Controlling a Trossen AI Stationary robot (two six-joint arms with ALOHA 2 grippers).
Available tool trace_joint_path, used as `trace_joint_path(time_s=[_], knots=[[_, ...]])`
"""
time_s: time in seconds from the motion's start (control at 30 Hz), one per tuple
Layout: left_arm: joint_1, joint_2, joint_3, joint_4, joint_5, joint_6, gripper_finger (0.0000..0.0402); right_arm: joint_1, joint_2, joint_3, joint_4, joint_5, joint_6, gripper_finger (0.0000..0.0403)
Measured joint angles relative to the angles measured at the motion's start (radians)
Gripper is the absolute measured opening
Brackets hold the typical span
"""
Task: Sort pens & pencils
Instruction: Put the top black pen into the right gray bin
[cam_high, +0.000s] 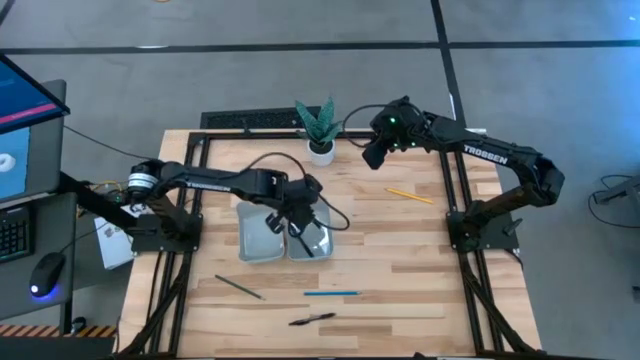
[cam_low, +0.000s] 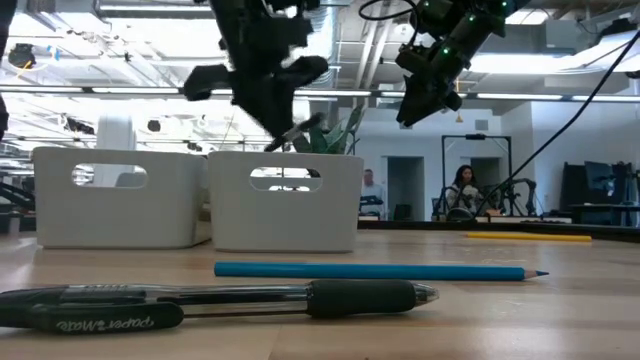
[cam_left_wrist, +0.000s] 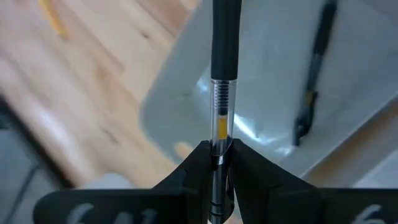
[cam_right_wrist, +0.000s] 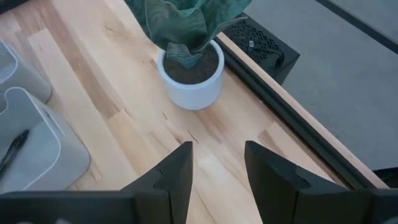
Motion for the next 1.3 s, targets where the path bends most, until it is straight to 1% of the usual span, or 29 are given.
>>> trace_joint_path(time_s=[0.27,0.43,0.6,0.7,0.83,0.9,1.1,1.3], knots=[[-0.034,0.069,0.002,0.008,0.025,-0.064,0.0041,0.023,0.0,0.0,-0.03,0.0,0.0,0.0166],[-0.032,0.12,0.001,-0.031,0.006,-0.069,0.0041,0.043,0.0,0.0,-0.046,0.0,0.0,0.0168],[-0.034,0.178,0.001,-0.036,0.015,-0.068,0.0041,0.062,0.0,0.0,-0.054,0.0,0.0,0.0168],[-0.033,0.196,0.001,-0.028,-0.036,-0.099,0.0041,0.074,0.0,0.0,-0.058,0.0,0.001,0.0166],[-0.037,0.205,0.001,-0.018,-0.097,-0.19,0.0041,0.087,0.0,0.0,-0.062,0.0,0.008,0.0167],[-0.041,0.205,0.001,-0.02,-0.086,-0.198,0.0041,0.093,0.0,0.0,-0.062,0.0,0.008,0.0169],[-0.051,0.205,0.001,-0.02,-0.007,-0.205,0.0042,0.096,0.0,0.0,-0.066,0.0,0.008,0.0167],[-0.051,0.205,0.001,-0.02,0.008,-0.203,0.0042,0.096,0.0,0.0,-0.066,0.0,0.008,0.0168]])
